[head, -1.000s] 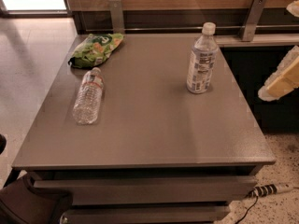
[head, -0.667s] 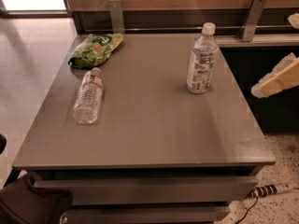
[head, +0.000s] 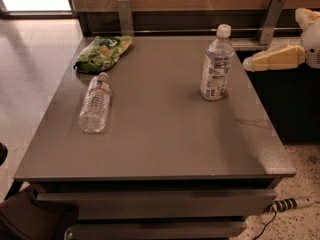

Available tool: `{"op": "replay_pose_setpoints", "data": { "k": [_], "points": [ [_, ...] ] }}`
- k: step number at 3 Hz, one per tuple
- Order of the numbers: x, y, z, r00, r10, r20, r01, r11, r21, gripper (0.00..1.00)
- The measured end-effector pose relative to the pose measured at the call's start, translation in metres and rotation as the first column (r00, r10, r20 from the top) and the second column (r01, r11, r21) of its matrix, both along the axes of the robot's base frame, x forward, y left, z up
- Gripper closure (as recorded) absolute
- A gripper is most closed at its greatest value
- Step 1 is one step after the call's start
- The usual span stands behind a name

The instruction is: Knock blue plastic bottle over

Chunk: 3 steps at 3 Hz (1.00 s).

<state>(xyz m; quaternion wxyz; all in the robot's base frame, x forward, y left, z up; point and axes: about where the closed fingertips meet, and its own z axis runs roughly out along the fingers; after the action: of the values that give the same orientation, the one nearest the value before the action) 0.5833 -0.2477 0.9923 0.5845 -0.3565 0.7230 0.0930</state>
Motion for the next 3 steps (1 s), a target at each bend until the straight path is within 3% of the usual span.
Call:
{"op": "replay_pose_setpoints", "data": {
  "k": [1, 3],
  "points": [
    [0.0115, 0.012, 0.0023, 0.9998, 0.006, 0.021, -0.008, 0.997, 0.081, 0.0],
    [0.0131, 0.0136, -0.0076, 1.0, 0.001, 0.002, -0.001, 0.996, 0.092, 0.0]
  ]
}}
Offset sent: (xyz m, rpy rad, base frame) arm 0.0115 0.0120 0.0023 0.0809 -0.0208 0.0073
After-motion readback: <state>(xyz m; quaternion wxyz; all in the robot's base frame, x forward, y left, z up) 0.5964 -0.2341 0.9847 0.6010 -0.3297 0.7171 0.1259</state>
